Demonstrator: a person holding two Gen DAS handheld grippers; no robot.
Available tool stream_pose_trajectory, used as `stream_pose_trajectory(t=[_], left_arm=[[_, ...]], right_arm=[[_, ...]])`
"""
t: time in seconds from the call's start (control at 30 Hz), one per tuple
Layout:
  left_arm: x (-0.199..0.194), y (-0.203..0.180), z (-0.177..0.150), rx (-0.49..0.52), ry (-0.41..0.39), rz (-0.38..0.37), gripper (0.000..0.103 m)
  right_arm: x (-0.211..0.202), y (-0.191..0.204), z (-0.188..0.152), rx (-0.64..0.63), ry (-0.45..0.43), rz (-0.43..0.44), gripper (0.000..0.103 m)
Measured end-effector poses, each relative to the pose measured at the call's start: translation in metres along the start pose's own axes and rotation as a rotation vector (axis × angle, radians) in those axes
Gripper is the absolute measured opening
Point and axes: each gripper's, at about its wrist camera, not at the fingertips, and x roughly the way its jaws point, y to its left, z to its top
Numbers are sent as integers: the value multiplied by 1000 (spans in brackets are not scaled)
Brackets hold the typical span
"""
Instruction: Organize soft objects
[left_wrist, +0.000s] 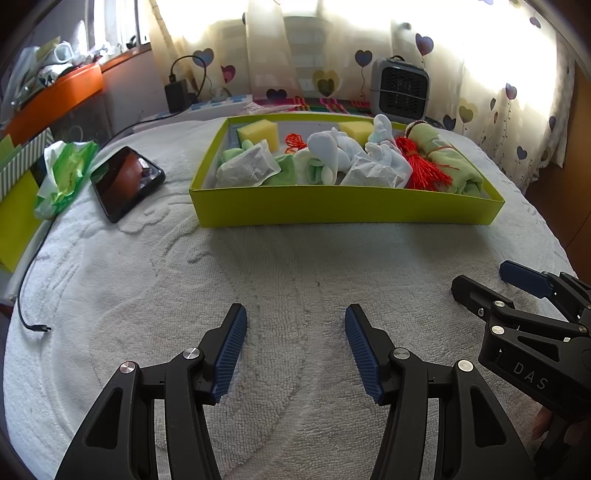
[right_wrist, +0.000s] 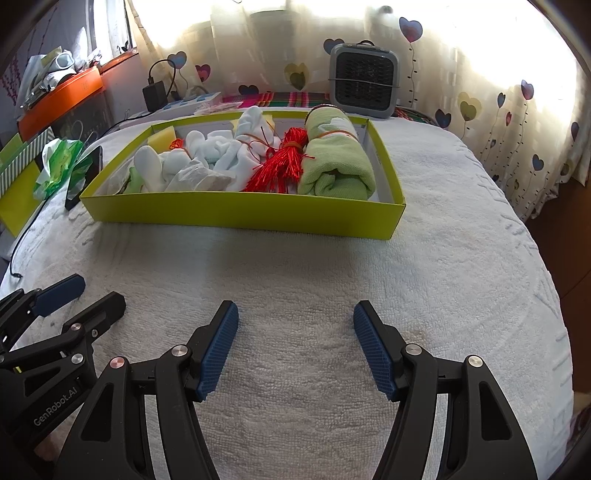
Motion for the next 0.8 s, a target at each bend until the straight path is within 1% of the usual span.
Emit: stream_pose_trajectory(t=[0.8], left_arm=[[0, 0, 0, 0, 0, 0, 55]], right_arm=[[0, 0, 0, 0, 0, 1, 66]])
